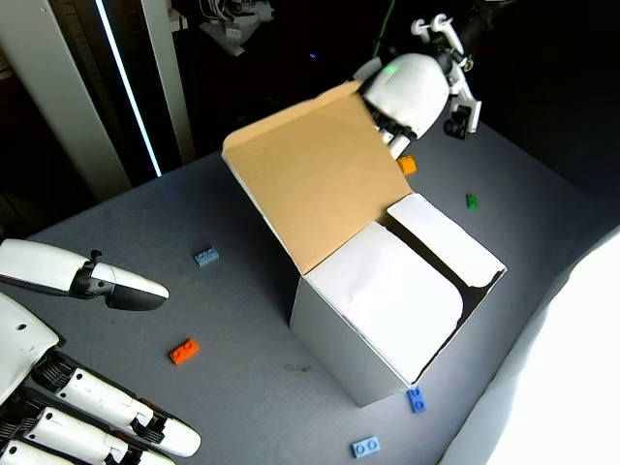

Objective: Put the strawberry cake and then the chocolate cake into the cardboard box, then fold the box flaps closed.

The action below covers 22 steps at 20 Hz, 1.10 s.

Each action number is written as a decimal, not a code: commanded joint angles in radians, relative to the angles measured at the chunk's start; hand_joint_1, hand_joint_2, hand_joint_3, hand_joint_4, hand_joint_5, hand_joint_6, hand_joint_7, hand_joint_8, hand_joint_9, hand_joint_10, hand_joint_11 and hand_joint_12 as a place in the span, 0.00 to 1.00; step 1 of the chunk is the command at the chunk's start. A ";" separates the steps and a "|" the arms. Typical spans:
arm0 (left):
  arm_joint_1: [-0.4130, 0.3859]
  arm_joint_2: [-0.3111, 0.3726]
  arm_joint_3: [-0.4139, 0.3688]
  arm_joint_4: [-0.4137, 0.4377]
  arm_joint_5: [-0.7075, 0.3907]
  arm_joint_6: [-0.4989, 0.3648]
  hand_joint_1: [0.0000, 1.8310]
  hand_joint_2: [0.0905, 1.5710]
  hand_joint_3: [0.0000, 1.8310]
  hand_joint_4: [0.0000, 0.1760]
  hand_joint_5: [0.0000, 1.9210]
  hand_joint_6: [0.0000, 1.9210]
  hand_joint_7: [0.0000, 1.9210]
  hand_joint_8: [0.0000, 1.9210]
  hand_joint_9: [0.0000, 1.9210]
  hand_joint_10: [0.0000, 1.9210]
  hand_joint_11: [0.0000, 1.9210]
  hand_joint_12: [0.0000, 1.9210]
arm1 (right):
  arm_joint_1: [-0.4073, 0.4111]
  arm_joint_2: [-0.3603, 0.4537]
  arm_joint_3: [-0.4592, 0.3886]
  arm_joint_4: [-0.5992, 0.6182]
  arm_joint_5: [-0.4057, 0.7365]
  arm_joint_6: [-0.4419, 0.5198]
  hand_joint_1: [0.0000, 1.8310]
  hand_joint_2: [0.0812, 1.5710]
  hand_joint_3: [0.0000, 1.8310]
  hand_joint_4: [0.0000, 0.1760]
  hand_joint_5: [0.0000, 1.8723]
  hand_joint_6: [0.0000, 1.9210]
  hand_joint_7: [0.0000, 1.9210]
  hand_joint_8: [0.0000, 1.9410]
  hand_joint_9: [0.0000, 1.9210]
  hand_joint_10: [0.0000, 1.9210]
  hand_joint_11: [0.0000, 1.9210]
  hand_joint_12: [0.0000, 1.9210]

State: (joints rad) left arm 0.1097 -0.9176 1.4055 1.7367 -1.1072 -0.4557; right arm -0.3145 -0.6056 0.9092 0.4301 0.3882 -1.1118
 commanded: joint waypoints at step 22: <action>-0.101 -0.341 0.482 -0.048 0.006 -0.067 0.11 0.72 0.00 0.12 0.10 0.00 0.11 0.00 0.14 0.00 0.00 0.42 | 0.033 0.012 -0.009 -0.003 0.096 0.009 0.00 0.72 0.00 0.00 0.17 0.00 0.20 0.00 0.21 0.00 0.00 0.52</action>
State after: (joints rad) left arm 0.0162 -1.2747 1.8965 1.7702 -1.1000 -0.5213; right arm -0.2905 -0.6067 0.8982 0.4305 0.3729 -1.1076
